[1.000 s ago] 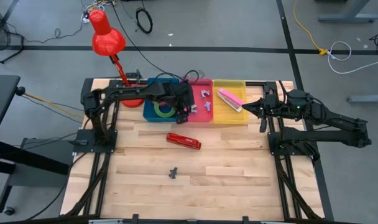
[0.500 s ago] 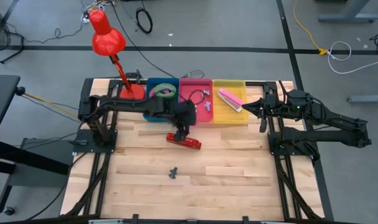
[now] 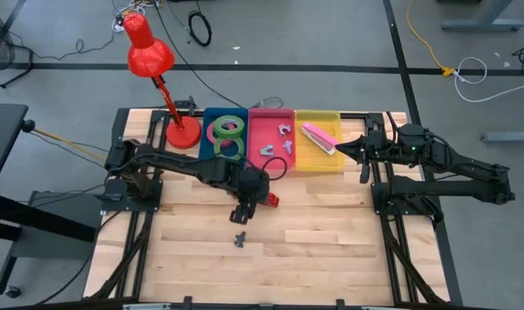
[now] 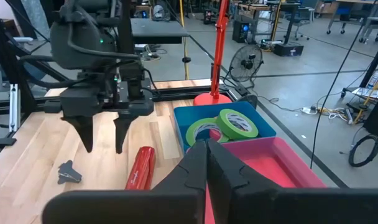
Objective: Pick and place Stapler, Stapler remover, tape
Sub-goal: Put the red stapler into the yellow bin
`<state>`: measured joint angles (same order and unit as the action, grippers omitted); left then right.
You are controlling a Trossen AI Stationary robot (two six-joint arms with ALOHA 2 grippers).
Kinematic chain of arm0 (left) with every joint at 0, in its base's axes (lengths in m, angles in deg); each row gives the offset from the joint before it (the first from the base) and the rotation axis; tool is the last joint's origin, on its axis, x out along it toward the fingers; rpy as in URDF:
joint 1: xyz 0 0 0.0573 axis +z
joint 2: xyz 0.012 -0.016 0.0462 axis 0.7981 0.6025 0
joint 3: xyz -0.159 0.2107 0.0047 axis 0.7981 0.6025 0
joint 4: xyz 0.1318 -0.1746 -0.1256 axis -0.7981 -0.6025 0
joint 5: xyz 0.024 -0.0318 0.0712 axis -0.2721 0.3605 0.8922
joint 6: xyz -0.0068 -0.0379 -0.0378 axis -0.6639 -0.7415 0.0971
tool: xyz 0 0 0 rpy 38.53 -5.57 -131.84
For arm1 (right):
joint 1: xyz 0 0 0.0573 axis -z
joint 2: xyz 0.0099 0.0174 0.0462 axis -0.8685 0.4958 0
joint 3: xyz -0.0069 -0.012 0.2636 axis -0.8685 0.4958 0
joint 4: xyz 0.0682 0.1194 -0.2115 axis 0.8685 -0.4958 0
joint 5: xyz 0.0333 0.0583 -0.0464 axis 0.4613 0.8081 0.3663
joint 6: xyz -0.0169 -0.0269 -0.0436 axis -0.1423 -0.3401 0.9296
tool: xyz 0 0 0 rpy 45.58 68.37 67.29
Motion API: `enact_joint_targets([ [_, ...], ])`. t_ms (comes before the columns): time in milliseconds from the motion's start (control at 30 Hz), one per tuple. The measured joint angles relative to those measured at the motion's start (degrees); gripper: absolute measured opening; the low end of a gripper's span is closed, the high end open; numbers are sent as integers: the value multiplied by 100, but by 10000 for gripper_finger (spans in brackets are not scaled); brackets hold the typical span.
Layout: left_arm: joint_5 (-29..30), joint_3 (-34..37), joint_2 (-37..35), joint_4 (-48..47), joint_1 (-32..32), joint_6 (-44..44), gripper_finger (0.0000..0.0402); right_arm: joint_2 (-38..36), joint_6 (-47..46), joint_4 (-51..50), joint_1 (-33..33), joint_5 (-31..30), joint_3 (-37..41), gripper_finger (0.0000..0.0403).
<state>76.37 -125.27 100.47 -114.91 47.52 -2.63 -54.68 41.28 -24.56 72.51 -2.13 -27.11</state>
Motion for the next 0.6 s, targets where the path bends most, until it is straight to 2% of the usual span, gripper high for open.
enact_joint_targets([
  [300,35,11,0,-136,-33,-31,265,0,0,0,0,0,0,9],
  [600,159,439,7,-173,323,-2,265,0,0,0,0,0,1,9],
])
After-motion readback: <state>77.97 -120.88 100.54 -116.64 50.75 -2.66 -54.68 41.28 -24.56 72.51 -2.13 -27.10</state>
